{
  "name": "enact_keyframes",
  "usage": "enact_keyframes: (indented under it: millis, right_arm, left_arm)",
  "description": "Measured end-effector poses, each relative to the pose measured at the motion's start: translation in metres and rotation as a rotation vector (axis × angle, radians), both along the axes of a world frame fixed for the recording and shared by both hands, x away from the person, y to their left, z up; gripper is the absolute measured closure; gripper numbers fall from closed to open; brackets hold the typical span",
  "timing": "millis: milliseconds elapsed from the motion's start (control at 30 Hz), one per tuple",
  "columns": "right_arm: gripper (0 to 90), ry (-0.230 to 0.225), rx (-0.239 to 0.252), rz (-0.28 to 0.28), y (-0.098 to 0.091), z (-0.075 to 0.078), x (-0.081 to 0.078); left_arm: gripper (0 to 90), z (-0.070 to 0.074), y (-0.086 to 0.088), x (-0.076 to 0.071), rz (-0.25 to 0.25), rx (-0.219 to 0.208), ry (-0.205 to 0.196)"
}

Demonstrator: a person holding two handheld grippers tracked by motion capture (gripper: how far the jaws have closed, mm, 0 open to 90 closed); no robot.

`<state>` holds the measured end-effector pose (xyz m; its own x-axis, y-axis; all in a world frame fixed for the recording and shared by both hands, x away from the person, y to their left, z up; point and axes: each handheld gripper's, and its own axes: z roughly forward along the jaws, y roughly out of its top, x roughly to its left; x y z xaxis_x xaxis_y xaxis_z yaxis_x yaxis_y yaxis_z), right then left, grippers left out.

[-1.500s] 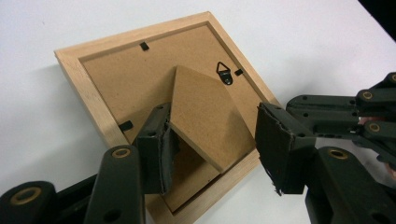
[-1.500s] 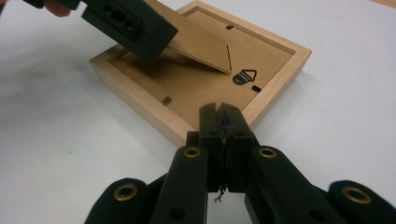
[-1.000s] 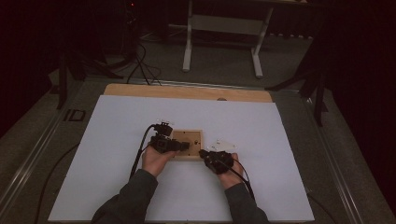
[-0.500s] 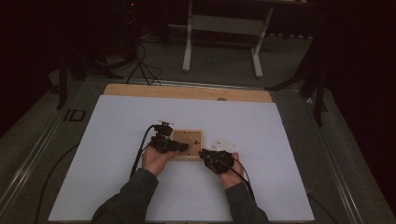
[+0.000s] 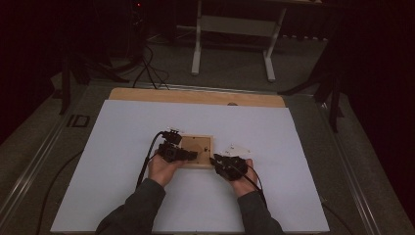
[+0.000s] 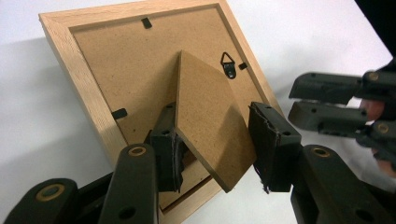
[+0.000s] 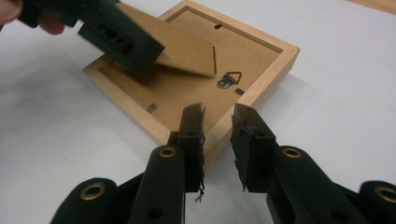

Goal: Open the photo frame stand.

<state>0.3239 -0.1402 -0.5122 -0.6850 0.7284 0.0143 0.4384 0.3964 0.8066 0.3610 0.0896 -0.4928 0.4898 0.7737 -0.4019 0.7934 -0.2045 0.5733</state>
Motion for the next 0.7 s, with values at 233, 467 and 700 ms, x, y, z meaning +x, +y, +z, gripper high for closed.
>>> enact_keyframes:
  millis: [233, 467, 700]
  right_arm:
    - [71.4, -0.003, 0.021, -0.012, -0.006, 0.006, 0.003]
    - [70.2, -0.006, 0.031, -0.011, -0.01, 0.01, 0.005]
    - [68.2, -0.005, 0.039, -0.019, -0.012, 0.012, 0.006]
  left_arm:
    - [57.2, -0.002, 0.001, -0.006, -0.006, 0.002, -0.043]
    - [57.3, -0.001, -0.002, -0.015, -0.022, 0.032, -0.105]
    - [57.3, -0.004, -0.003, -0.029, -0.043, 0.079, -0.195]
